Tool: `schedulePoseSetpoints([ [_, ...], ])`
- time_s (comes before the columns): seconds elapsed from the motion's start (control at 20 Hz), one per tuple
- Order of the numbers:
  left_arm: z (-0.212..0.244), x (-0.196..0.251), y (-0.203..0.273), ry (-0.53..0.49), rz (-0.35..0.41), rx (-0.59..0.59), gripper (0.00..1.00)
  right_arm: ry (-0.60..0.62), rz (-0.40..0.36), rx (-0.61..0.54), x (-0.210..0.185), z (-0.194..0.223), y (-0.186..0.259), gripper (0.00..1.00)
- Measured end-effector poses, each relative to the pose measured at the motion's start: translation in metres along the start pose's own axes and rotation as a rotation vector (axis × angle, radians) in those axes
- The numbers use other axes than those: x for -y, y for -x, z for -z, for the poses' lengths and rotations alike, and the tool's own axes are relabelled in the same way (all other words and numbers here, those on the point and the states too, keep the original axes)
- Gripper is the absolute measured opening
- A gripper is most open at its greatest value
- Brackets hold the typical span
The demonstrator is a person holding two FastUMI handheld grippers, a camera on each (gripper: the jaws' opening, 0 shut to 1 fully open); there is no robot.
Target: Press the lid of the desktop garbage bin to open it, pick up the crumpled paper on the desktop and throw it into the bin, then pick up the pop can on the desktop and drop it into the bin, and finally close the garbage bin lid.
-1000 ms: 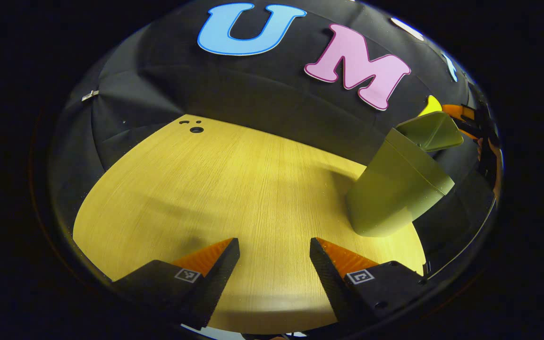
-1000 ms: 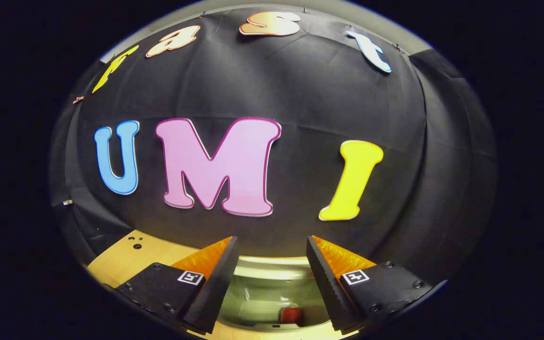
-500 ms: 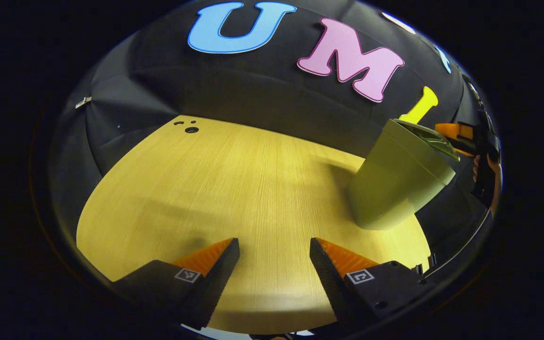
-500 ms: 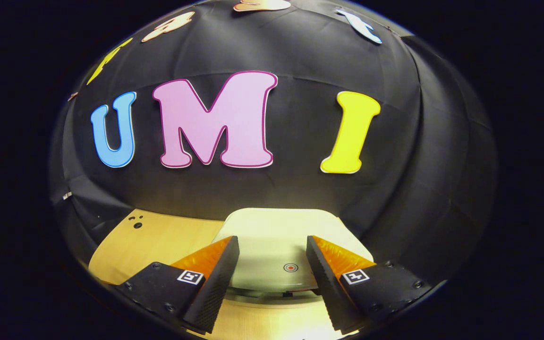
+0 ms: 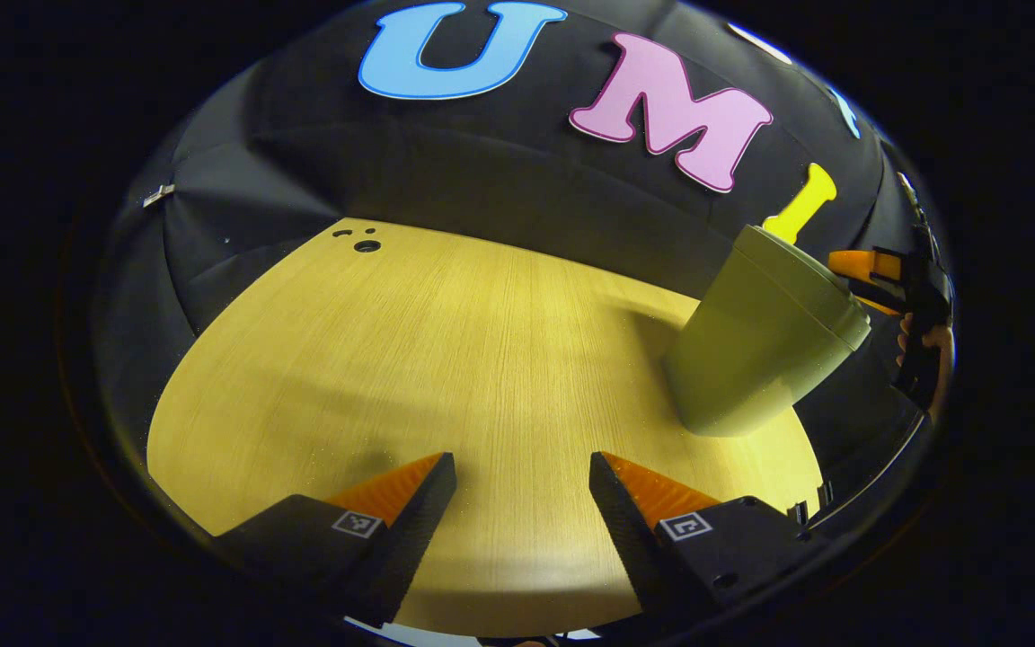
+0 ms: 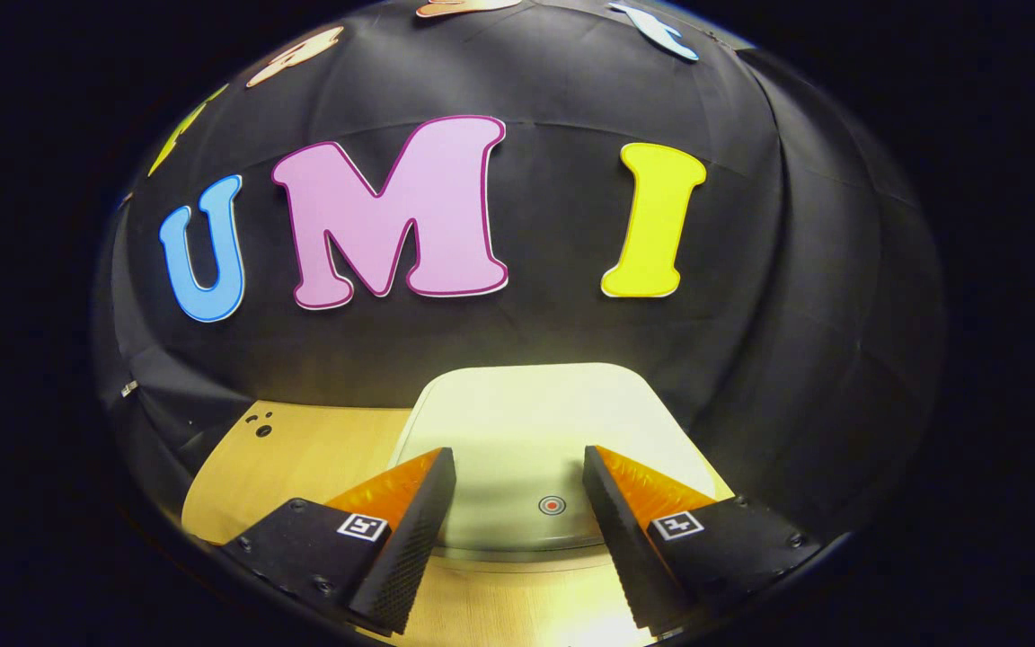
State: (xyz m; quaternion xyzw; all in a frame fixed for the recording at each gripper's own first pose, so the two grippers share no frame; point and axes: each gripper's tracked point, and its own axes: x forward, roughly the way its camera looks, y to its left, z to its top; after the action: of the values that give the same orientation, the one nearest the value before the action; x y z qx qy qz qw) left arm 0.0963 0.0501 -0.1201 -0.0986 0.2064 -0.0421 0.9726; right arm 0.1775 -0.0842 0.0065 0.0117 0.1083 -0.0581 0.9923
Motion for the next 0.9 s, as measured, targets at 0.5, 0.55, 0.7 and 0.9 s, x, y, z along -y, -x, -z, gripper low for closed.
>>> schedulePoseSetpoints([
  [0.5,0.002,-0.005,0.005,-0.003,-0.002,0.002,0.96,0.038,0.013,0.036,-0.001,0.005,0.000,0.92],
  [0.55,0.003,-0.005,0.006,-0.007,0.001,0.003,0.96,0.034,0.012,0.039,-0.001,0.008,-0.003,0.92],
  [0.7,-0.002,-0.002,0.009,-0.026,0.002,0.016,0.96,0.037,0.014,0.054,0.000,0.002,0.000,0.92],
  [0.9,-0.013,0.003,0.017,-0.047,0.013,0.049,0.96,0.031,0.008,0.051,-0.001,0.001,-0.001,0.91],
])
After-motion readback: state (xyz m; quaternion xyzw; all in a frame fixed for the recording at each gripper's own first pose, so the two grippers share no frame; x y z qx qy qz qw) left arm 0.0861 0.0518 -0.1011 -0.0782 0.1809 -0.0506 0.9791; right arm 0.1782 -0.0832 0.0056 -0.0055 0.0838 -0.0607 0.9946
